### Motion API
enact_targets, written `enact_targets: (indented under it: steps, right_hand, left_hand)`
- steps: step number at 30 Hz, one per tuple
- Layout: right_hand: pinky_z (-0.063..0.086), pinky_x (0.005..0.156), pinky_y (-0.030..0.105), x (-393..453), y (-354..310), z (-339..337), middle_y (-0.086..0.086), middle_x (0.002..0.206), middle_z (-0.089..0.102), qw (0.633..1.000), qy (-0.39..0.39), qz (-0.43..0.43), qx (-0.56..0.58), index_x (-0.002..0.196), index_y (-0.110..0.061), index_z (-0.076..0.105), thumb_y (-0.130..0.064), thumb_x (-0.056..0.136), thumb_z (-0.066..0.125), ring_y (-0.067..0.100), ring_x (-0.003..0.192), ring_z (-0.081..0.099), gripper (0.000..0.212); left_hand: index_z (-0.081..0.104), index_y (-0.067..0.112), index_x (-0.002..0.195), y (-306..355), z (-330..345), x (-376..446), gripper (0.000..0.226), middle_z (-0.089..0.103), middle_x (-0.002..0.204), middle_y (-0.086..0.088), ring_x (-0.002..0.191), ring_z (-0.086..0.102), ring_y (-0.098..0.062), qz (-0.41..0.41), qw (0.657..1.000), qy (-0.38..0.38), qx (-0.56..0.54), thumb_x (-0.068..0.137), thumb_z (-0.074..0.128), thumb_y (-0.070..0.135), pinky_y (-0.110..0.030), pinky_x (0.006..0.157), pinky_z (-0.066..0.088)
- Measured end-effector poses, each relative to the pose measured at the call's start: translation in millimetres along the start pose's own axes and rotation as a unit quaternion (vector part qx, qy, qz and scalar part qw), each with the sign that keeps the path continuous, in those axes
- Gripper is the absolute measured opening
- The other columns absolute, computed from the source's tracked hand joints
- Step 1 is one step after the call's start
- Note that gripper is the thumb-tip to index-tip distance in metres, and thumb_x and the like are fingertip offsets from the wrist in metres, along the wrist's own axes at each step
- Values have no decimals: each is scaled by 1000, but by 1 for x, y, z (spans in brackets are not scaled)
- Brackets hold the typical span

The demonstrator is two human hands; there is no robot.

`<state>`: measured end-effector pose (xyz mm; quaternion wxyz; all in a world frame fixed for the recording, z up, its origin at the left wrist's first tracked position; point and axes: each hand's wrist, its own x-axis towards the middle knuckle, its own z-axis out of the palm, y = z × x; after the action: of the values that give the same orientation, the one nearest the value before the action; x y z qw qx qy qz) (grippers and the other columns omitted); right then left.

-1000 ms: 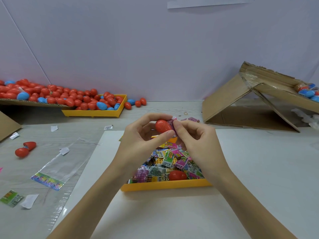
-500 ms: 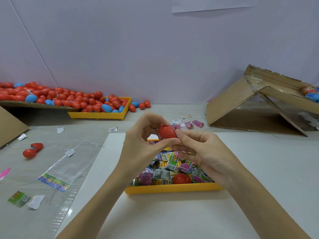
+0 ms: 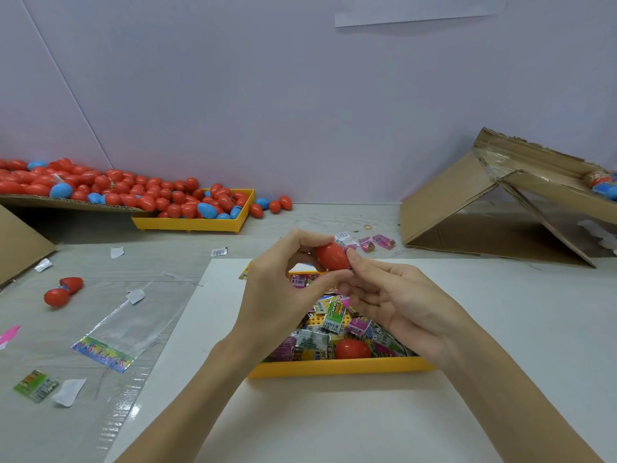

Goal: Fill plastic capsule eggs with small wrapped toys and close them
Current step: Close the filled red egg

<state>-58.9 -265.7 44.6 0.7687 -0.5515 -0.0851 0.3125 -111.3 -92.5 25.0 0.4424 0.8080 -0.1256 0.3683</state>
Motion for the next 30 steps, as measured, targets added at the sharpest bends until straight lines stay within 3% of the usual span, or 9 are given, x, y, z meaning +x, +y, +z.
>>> enact_targets:
  steps: [3, 7, 13, 19, 26, 30]
  right_hand:
    - [61, 76, 21, -1, 0, 2, 11, 106, 79, 1000, -6, 18, 14, 101, -4, 82, -38, 82, 77, 14, 89, 76, 39]
    - [61, 71, 22, 1, 2, 5, 11, 98, 79, 996, 2, 50, 70, 89, -10, 83, -38, 75, 81, 14, 83, 76, 31]
    - [59, 65, 22, 3, 4, 8, 6, 93, 78, 984, -20, 102, 147, 81, -14, 84, -36, 72, 84, 15, 80, 76, 24]
    - [60, 69, 25, 3, 3, 7, 10, 95, 74, 971, -30, 145, 190, 102, -6, 79, -34, 67, 88, 20, 78, 73, 46]
    - [55, 79, 26, 5, 4, 6, 6, 95, 74, 975, -38, 131, 178, 97, -8, 80, -36, 77, 84, 17, 82, 71, 35]
    - [58, 74, 25, 7, 6, 5, 5, 94, 74, 978, -38, 102, 179, 116, -9, 78, -36, 80, 83, 15, 82, 73, 46]
  left_hand:
    - [67, 9, 126, -2, 2, -1, 47, 73, 109, -1, 97, 72, -12, 15, 999, 7, 39, 83, 81, 25, -30, 88, 60]
    - [67, 4, 129, -4, 9, -4, 42, 72, 114, -8, 95, 71, -17, 64, 992, 14, 110, 88, 78, 11, -31, 87, 59]
    - [68, 5, 130, -4, 8, -2, 40, 64, 108, 11, 95, 62, -15, 98, 983, 19, 153, 92, 71, 18, -22, 87, 54]
    - [73, 11, 126, -9, 5, -2, 41, 72, 94, -1, 83, 64, -6, 87, 982, 28, 164, 86, 80, 14, -12, 78, 53]
    - [73, 11, 127, -7, 8, -6, 34, 76, 102, -5, 92, 72, -10, 85, 987, -3, 134, 93, 73, 6, -28, 80, 61]
    - [73, 10, 126, -2, 9, -5, 34, 76, 105, -1, 98, 72, -12, 98, 985, 21, 141, 92, 75, 9, -28, 84, 60]
